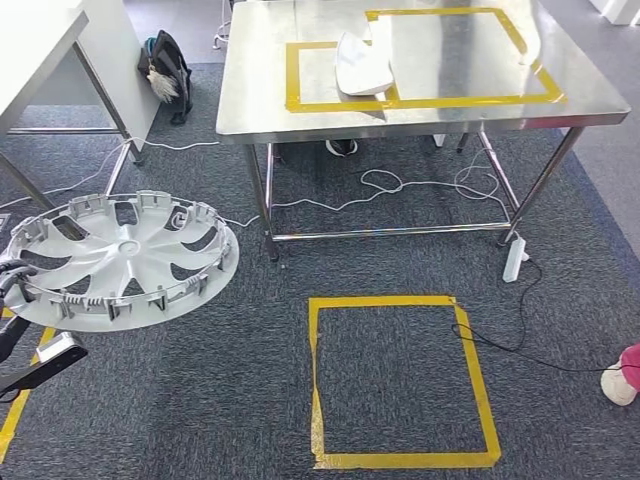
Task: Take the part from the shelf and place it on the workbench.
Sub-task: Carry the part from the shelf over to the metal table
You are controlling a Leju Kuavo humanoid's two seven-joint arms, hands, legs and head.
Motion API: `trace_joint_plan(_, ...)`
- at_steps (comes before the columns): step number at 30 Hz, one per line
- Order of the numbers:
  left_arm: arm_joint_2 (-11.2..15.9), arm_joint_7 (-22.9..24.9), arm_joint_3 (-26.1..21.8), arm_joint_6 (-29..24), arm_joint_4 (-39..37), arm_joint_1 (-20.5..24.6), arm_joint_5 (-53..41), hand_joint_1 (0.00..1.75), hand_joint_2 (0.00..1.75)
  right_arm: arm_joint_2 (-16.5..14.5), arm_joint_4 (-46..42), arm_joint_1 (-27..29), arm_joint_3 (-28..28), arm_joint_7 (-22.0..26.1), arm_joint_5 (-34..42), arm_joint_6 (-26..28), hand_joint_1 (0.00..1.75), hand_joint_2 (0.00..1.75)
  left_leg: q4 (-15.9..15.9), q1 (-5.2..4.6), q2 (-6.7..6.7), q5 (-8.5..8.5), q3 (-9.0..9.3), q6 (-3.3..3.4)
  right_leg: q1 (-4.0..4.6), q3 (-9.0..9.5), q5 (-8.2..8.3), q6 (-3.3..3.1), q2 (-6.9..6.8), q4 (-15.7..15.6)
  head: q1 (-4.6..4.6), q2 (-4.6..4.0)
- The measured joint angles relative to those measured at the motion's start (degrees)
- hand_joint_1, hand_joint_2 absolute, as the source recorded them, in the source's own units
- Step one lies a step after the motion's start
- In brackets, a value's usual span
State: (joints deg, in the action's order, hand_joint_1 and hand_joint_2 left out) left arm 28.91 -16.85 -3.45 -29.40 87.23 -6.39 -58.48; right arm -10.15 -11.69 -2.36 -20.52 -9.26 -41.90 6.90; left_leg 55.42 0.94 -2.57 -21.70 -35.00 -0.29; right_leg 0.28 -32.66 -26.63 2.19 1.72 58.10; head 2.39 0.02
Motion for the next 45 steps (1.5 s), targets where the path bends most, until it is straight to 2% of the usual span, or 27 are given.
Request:
trace_joint_plan(2,0.1,0.0,0.0,0.0,0.0,0.0,0.0,1.75,1.75,0.0,0.0,0.0,0.0,0.0,0.0,0.0,0.0,0.0,-0.6,0.34,0.11,0.21,0.5,0.27,-0.03,-2.17,-2.77,0.44,-0.7,4.6,-0.29,0.0)
trace_joint_plan(4,0.1,0.0,0.2,0.0,0.0,-0.2,0.0,1.75,1.75,0.0,0.0,0.0,0.0,0.1,0.0,0.0,0.0,0.0,-0.6,0.41,0.14,0.06,0.54,0.37,-0.26,-5.9,-6.28,0.86,-1.09,12.2,-0.43,0.0)
trace_joint_plan(5,0.0,0.0,0.2,0.0,0.0,-0.3,0.0,1.75,1.75,0.0,0.0,-0.1,0.0,0.2,0.0,0.0,0.0,0.0,-0.6,0.46,0.14,-0.03,0.55,0.32,-0.36,-7.14,-6.91,1.04,-1.14,14.6,-0.42,0.0)
trace_joint_plan(6,0.0,0.0,0.3,0.0,0.0,-0.3,0.0,1.75,1.75,0.0,0.0,-0.1,0.0,0.2,0.0,0.0,0.0,0.0,-0.5,0.54,0.12,-0.13,0.57,0.18,-0.44,-7.37,-6.4,1.22,-1.15,14.9,-0.43,0.0)
trace_joint_plan(7,0.0,0.0,0.3,0.0,0.0,-0.4,0.0,1.75,1.75,0.1,0.0,-0.1,0.0,0.3,-0.1,0.0,0.0,0.0,-0.3,0.69,0.07,-0.28,0.59,-0.04,-0.57,-6.41,-4.85,1.37,-1.15,12.9,-0.43,0.0)
trace_joint_plan(9,0.1,0.0,0.3,0.0,0.0,-0.4,-0.1,1.75,1.75,0.1,0.0,-0.2,0.0,0.3,-0.1,0.0,0.0,0.0,0.4,0.92,-0.11,-0.76,0.54,-0.75,-0.86,-2.69,-1.29,1.71,-0.98,5.4,-0.45,0.0)
trace_joint_plan(11,0.2,0.0,0.2,-0.1,0.0,-0.5,-0.1,1.75,1.75,0.1,0.0,-0.2,0.0,0.3,-0.1,0.0,0.0,0.0,1.1,0.91,-0.24,-1.14,0.32,-1.53,-0.94,-0.31,0.01,1.23,-0.55,1.0,-0.41,0.0)
trace_joint_plan(14,0.3,0.0,0.2,-0.2,0.0,-0.6,-0.1,1.75,1.75,0.1,0.0,-0.1,-0.1,0.3,-0.1,0.0,0.0,0.0,1.3,1.0,-0.17,-1.18,0.22,-2.36,-0.83,-0.2,-0.05,-0.28,-0.34,1.0,-0.33,0.0)
trace_joint_plan(16,0.3,0.0,0.2,-0.2,0.0,-0.5,-0.1,1.75,1.75,0.1,0.0,-0.2,-0.1,0.2,-0.1,0.0,0.0,0.0,3.3,1.01,0.69,-2.57,-0.66,-2.75,-0.95,-0.06,0.01,-1.12,-0.5,0.9,-0.21,0.0)
trace_joint_plan(19,0.3,0.0,0.2,-0.2,0.0,-0.5,-0.1,1.75,1.75,0.1,0.0,0.0,-0.3,0.0,-0.1,-0.1,0.0,0.0,13.5,0.9,1.66,-7.23,-5.83,-2.91,-0.88,0.06,-0.14,-1.84,-0.94,0.8,-0.04,0.0)
trace_joint_plan(20,0.3,0.0,0.3,-0.3,0.0,-0.6,-0.1,1.75,1.75,0.1,0.0,0.0,-0.3,0.0,-0.2,-0.1,0.0,0.0,16.4,0.9,1.68,-7.99,-7.43,-2.9,-0.84,0.09,-0.2,-1.91,-1.08,0.8,-0.05,0.0)
trace_joint_plan(21,0.2,0.0,0.3,-0.3,0.0,-0.7,-0.1,1.75,1.75,0.1,0.0,0.1,-0.4,0.0,-0.2,-0.1,0.0,0.0,17.6,0.9,1.69,-7.76,-8.2,-2.84,-0.82,0.16,-0.27,-1.94,-1.19,0.8,-0.06,0.0)
trace_joint_plan(22,0.2,0.0,0.3,-0.4,0.0,-0.8,-0.1,1.75,1.75,0.1,0.0,0.1,-0.4,0.0,-0.2,-0.1,0.0,0.0,16.5,0.91,1.72,-6.46,-7.84,-2.76,-0.83,0.29,-0.36,-1.88,-1.25,0.8,-0.05,0.0)
trace_joint_plan(24,0.2,0.0,0.2,-0.5,0.0,-0.8,-0.1,1.75,1.75,0.1,0.0,0.1,-0.4,0.0,-0.3,-0.1,0.0,0.0,9.9,0.92,2.1,-2.55,-4.67,-2.59,-0.84,0.67,-0.7,-1.52,-1.29,0.8,-0.03,0.0)
trace_joint_plan(26,0.2,0.0,0.2,-0.6,0.0,-0.7,-0.1,1.75,1.75,0.2,0.0,0.0,-0.4,0.0,-0.3,0.0,0.0,0.0,4.0,0.76,2.51,-0.88,-1.76,-2.34,-0.55,0.76,-1.12,-0.82,-1.29,1.0,0.0,0.0)
trace_joint_plan(27,0.2,0.0,0.2,-0.7,0.0,-0.7,-0.1,1.75,1.75,0.2,0.0,0.0,-0.4,0.0,-0.4,0.0,0.0,0.0,2.8,0.76,2.62,-0.94,-1.21,-2.29,-0.33,0.55,-1.35,-0.66,-1.32,1.0,0.01,0.0)
trace_joint_plan(30,0.0,0.0,0.2,-0.8,0.0,-0.7,-0.2,1.75,1.75,0.3,0.0,0.1,-0.4,0.0,-0.5,0.0,0.0,0.0,2.4,0.7,2.35,-1.39,-1.15,-2.01,-0.11,0.36,-1.53,-1.78,-1.56,0.4,-0.23,0.0)
trace_joint_plan(31,0.0,0.0,0.2,-0.9,0.0,-0.7,-0.2,1.75,1.75,0.4,0.0,0.1,-0.4,0.0,-0.5,0.0,0.0,0.0,2.4,0.59,2.24,-1.63,-1.17,-1.59,-0.2,0.82,-1.29,-1.51,-1.68,0.2,-0.29,0.0)
trace_joint_plan(33,0.1,0.0,0.1,-1.0,0.0,-0.9,-0.3,1.75,1.75,0.4,0.0,0.0,-0.4,0.0,-0.7,0.0,0.0,0.0,2.3,0.47,2.09,-2.1,-0.89,-0.45,-0.39,1.68,-1.28,0.09,-1.92,-0.2,-0.36,0.0)
trace_joint_plan(34,0.1,0.0,0.0,-1.2,0.0,-0.9,-0.3,1.75,1.75,0.4,0.0,0.0,-0.4,0.0,-0.8,0.0,0.0,0.0,2.2,0.54,2.06,-2.17,-0.62,-0.04,-0.41,1.69,-1.75,0.44,-1.94,0.6,-0.44,0.0)
trace_joint_plan(36,0.2,0.0,-0.1,-1.3,0.0,-1.0,-0.3,1.75,1.75,0.4,0.0,-0.1,-0.4,0.0,-0.8,0.0,0.0,0.0,2.2,0.53,2.03,-2.3,-0.1,0.47,-0.43,-0.62,-4.48,0.12,-1.86,5.0,-0.65,0.0)
trace_joint_plan(38,0.2,0.0,-0.1,-1.4,0.0,-1.0,-0.3,1.75,1.75,0.4,0.0,-0.2,-0.4,0.0,-0.9,0.0,0.0,0.0,2.2,0.38,1.96,-2.51,0.1,0.71,-0.39,-5.08,-7.71,-0.09,-1.8,12.8,-0.81,0.0)
trace_joint_plan(39,0.2,0.0,-0.1,-1.5,0.0,-1.0,-0.3,1.75,1.75,0.4,0.0,-0.2,-0.4,0.1,-0.9,0.0,0.0,0.0,2.2,0.32,1.91,-2.67,0.26,0.74,-0.38,-6.92,-8.37,-0.15,-1.79,15.4,-0.84,0.0)
trace_joint_plan(40,0.2,0.0,-0.1,-1.5,0.0,-1.1,-0.3,1.75,1.75,0.4,0.0,-0.1,-0.4,0.2,-0.9,0.0,0.0,0.0,2.2,0.29,1.83,-2.88,0.52,0.68,-0.39,-7.8,-7.91,-0.17,-1.79,16.1,-0.86,0.0)
trace_joint_plan(41,0.2,0.0,-0.1,-1.5,0.0,-1.1,-0.3,1.75,1.75,0.4,0.0,-0.2,-0.4,0.3,-0.9,-0.1,0.0,0.0,2.2,0.3,1.74,-3.13,0.91,0.54,-0.41,-7.53,-6.31,-0.24,-1.79,14.5,-0.86,0.0)
trace_joint_plan(43,0.2,0.0,-0.1,-1.4,0.0,-1.1,-0.3,1.75,1.75,0.4,0.0,-0.1,-0.4,0.4,-0.9,-0.1,0.0,0.0,2.2,0.36,1.57,-3.77,1.86,0.04,-0.47,-4.71,-1.57,-0.45,-1.69,7.2,-0.88,0.0)
trace_joint_plan(45,0.2,0.0,-0.1,-1.5,0.0,-1.1,-0.3,1.75,1.75,0.4,0.0,-0.1,-0.4,0.4,-0.9,-0.2,0.0,0.0,2.3,0.36,1.44,-4.24,2.39,-0.63,-0.42,-2.54,0.35,-0.32,-1.5,2.0,-0.88,0.0)
